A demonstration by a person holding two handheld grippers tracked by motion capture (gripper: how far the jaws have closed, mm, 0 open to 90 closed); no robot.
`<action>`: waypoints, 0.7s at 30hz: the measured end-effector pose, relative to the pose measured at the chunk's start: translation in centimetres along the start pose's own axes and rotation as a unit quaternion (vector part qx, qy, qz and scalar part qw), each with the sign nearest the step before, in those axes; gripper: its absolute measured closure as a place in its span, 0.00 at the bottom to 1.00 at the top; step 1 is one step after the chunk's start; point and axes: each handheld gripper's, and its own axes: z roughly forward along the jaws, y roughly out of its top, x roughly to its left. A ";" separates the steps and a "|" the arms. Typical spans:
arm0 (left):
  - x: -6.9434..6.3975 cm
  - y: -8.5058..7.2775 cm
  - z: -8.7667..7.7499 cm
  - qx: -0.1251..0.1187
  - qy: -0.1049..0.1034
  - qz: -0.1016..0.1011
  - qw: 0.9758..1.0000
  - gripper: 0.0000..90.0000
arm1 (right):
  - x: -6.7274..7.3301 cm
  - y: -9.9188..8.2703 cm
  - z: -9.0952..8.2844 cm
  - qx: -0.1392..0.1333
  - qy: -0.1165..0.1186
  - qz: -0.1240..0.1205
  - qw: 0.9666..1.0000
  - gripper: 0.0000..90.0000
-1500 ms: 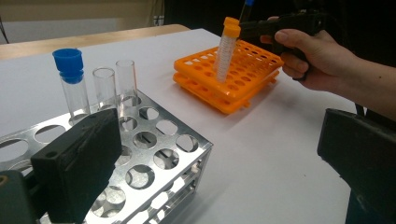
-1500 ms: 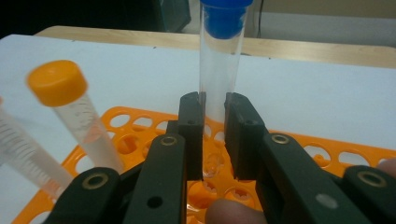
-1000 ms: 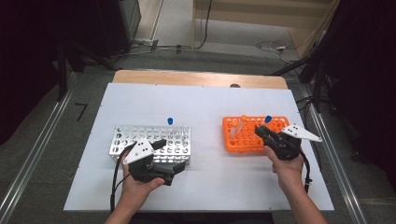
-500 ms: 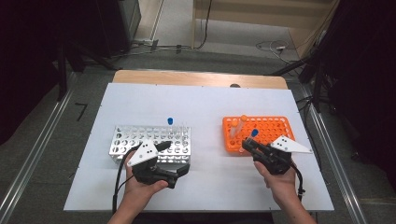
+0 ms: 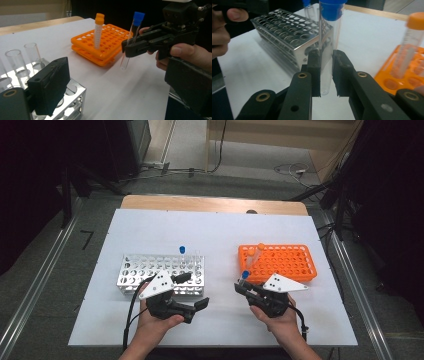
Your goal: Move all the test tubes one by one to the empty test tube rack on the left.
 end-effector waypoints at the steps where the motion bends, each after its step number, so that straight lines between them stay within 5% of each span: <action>1: -0.1 0.0 0.1 0.000 -0.001 0.000 1.000 0.12 | 0.2 0.0 0.1 0.001 0.003 -0.001 1.000 0.84; 21: -1.5 0.7 1.8 0.002 -0.035 0.025 0.999 0.59 | 4.4 0.4 2.6 0.024 0.063 -0.043 0.997 0.84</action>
